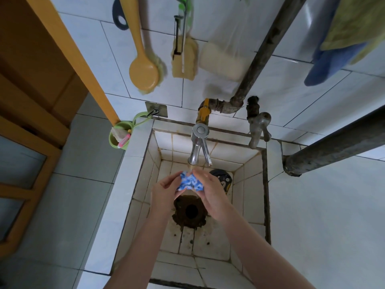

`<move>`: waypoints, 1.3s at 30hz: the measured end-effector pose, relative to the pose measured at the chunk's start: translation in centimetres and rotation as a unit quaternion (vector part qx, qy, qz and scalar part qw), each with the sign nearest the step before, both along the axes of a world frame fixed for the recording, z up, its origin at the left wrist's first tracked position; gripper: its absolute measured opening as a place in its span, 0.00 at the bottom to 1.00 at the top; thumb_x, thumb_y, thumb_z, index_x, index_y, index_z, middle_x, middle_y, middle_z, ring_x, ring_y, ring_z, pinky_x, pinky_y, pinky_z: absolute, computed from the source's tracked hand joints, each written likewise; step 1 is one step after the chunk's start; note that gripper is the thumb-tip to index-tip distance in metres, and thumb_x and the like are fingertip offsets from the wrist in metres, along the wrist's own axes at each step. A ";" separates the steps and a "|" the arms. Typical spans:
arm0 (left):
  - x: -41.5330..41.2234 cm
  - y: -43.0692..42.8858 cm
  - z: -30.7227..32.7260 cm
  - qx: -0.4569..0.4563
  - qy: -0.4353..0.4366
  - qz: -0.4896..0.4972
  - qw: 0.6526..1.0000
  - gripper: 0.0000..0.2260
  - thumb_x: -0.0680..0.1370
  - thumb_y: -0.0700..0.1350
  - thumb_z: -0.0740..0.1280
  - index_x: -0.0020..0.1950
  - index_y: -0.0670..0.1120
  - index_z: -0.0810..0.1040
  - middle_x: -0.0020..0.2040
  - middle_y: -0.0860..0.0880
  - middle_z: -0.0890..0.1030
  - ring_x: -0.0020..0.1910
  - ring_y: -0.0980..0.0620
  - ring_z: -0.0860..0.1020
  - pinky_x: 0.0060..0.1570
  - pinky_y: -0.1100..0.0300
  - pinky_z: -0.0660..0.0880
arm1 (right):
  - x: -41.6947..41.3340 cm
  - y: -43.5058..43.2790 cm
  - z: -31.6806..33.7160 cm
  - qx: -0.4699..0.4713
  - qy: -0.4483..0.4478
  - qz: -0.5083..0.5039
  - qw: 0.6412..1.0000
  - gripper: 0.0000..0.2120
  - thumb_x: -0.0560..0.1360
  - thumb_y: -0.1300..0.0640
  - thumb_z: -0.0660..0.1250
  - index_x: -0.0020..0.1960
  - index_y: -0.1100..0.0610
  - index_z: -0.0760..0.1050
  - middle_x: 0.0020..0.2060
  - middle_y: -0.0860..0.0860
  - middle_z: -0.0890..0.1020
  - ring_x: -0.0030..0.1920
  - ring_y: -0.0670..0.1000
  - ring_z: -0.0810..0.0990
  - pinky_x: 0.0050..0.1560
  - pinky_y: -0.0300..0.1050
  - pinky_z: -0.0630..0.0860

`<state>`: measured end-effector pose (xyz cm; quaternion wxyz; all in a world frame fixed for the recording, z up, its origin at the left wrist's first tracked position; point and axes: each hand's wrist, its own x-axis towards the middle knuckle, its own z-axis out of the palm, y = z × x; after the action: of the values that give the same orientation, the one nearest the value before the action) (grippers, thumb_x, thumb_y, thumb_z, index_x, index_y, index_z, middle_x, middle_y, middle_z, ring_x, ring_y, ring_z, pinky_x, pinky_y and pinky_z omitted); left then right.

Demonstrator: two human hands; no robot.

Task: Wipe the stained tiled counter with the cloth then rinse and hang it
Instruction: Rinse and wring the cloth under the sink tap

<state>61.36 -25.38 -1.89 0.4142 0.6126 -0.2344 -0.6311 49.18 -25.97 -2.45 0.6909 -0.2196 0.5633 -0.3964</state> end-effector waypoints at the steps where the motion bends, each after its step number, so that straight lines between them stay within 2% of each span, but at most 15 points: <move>1: -0.3 0.0 0.2 -0.007 0.000 0.002 1.000 0.11 0.76 0.35 0.63 0.58 0.40 0.77 0.50 0.44 0.81 0.49 0.50 0.80 0.43 0.66 0.79 | 0.5 0.3 0.1 -0.022 -0.004 0.020 1.000 0.09 0.77 0.55 0.63 0.52 0.60 0.76 0.46 0.54 0.80 0.51 0.53 0.79 0.59 0.49 0.74; 5: -1.1 0.2 0.7 -0.028 -0.013 -0.004 1.000 0.10 0.75 0.37 0.65 0.55 0.44 0.79 0.49 0.46 0.82 0.50 0.51 0.80 0.49 0.60 0.77 | 2.2 0.5 -0.2 -0.070 0.051 0.018 0.996 0.06 0.79 0.58 0.59 0.55 0.58 0.69 0.47 0.52 0.75 0.50 0.50 0.77 0.48 0.38 0.76; 8: -1.0 0.4 0.8 -0.028 -0.018 -0.015 0.999 0.10 0.74 0.37 0.66 0.50 0.49 0.80 0.47 0.49 0.83 0.49 0.52 0.81 0.44 0.65 0.78 | 2.4 0.1 -0.1 -0.066 0.119 0.038 0.990 0.08 0.81 0.56 0.54 0.53 0.59 0.70 0.44 0.51 0.75 0.45 0.48 0.77 0.45 0.34 0.75; 11: -1.0 0.6 0.8 -0.018 -0.011 -0.016 1.000 0.12 0.75 0.34 0.64 0.47 0.51 0.80 0.46 0.48 0.82 0.48 0.51 0.81 0.40 0.68 0.78 | 2.3 -0.5 0.0 -0.042 0.176 -0.008 0.983 0.10 0.82 0.57 0.53 0.47 0.58 0.71 0.37 0.49 0.74 0.37 0.44 0.74 0.36 0.28 0.73; 13: -1.0 0.5 0.7 -0.009 0.022 0.013 1.000 0.11 0.75 0.34 0.63 0.49 0.48 0.79 0.49 0.46 0.82 0.49 0.51 0.80 0.40 0.68 0.78 | 2.7 -0.8 0.4 -0.014 0.142 -0.037 0.989 0.11 0.82 0.56 0.54 0.45 0.57 0.71 0.37 0.50 0.74 0.37 0.45 0.74 0.40 0.33 0.73; 16: -0.8 -0.1 0.4 0.024 0.102 0.093 0.990 0.10 0.77 0.35 0.61 0.54 0.43 0.77 0.54 0.44 0.80 0.54 0.48 0.79 0.44 0.66 0.79 | 3.1 -0.9 0.7 0.022 -0.064 -0.077 0.995 0.09 0.80 0.57 0.55 0.53 0.60 0.72 0.42 0.53 0.76 0.44 0.49 0.77 0.52 0.43 0.73; 17: -0.7 -0.3 0.4 0.031 0.119 0.113 0.986 0.10 0.77 0.35 0.60 0.55 0.42 0.76 0.55 0.43 0.79 0.55 0.48 0.78 0.44 0.65 0.79 | 3.1 -0.8 0.8 0.013 -0.097 -0.066 0.993 0.09 0.80 0.58 0.56 0.55 0.61 0.71 0.43 0.53 0.77 0.46 0.49 0.77 0.56 0.45 0.72; 20: -0.6 -0.6 0.6 0.037 0.152 0.127 0.980 0.11 0.78 0.34 0.59 0.59 0.40 0.75 0.54 0.43 0.79 0.53 0.49 0.78 0.44 0.65 0.79 | 3.0 -0.2 0.8 -0.045 -0.010 0.041 0.998 0.07 0.81 0.58 0.56 0.56 0.57 0.72 0.47 0.51 0.78 0.53 0.48 0.77 0.62 0.43 0.69; 23: -0.5 -0.2 0.9 0.046 0.161 0.098 0.981 0.12 0.76 0.33 0.60 0.59 0.39 0.75 0.55 0.43 0.79 0.51 0.51 0.79 0.40 0.67 0.79 | 2.9 -0.4 0.9 -0.057 0.142 0.053 0.987 0.07 0.81 0.57 0.56 0.47 0.55 0.72 0.41 0.49 0.78 0.42 0.41 0.78 0.46 0.31 0.73; 25: -0.5 0.1 0.9 0.051 0.150 0.080 0.984 0.12 0.75 0.33 0.62 0.58 0.39 0.76 0.54 0.43 0.80 0.51 0.51 0.79 0.38 0.68 0.78 | 2.7 -0.9 0.7 -0.054 0.191 0.018 0.980 0.07 0.80 0.57 0.57 0.49 0.56 0.73 0.41 0.49 0.78 0.41 0.43 0.79 0.41 0.33 0.75; 28: -0.4 -0.1 1.0 0.050 0.132 0.098 0.985 0.11 0.75 0.35 0.64 0.57 0.40 0.77 0.53 0.42 0.80 0.50 0.49 0.80 0.38 0.67 0.78 | 3.1 -1.1 1.1 -0.015 0.171 -0.011 0.985 0.08 0.80 0.55 0.58 0.49 0.56 0.74 0.42 0.51 0.79 0.43 0.48 0.79 0.49 0.42 0.77; 30: -0.3 -0.4 1.4 0.043 0.126 0.108 0.985 0.11 0.75 0.35 0.64 0.57 0.40 0.77 0.51 0.42 0.81 0.46 0.50 0.82 0.36 0.67 0.79 | 3.2 -1.0 1.5 0.021 0.146 0.011 0.989 0.12 0.81 0.50 0.56 0.53 0.55 0.74 0.48 0.53 0.80 0.50 0.51 0.79 0.57 0.48 0.74; 34: -0.4 -0.7 2.3 0.046 0.116 0.082 0.989 0.10 0.74 0.35 0.65 0.55 0.40 0.77 0.48 0.42 0.82 0.40 0.50 0.83 0.37 0.63 0.80 | 1.6 -0.9 4.0 0.055 0.130 0.007 0.990 0.19 0.80 0.41 0.52 0.57 0.53 0.72 0.51 0.48 0.79 0.49 0.46 0.76 0.62 0.46 0.66; 37: -0.7 -0.8 3.0 0.054 0.118 0.069 0.989 0.09 0.73 0.35 0.66 0.52 0.41 0.78 0.48 0.42 0.82 0.42 0.47 0.83 0.37 0.62 0.80 | 0.3 -1.1 7.3 0.040 0.129 0.007 0.991 0.23 0.78 0.38 0.53 0.69 0.47 0.66 0.62 0.44 0.70 0.63 0.48 0.69 0.68 0.49 0.60; 39: -0.9 -0.9 3.6 0.046 0.108 0.060 0.991 0.08 0.73 0.34 0.66 0.50 0.42 0.78 0.45 0.43 0.82 0.38 0.51 0.83 0.33 0.65 0.79 | -0.2 -1.4 9.6 0.000 0.121 0.028 0.992 0.25 0.78 0.38 0.51 0.72 0.45 0.61 0.69 0.44 0.66 0.71 0.48 0.62 0.67 0.43 0.60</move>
<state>60.44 -26.30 1.68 0.4455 0.5725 -0.1214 -0.6775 49.03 -27.37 7.12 0.6288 -0.2813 0.6362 -0.3476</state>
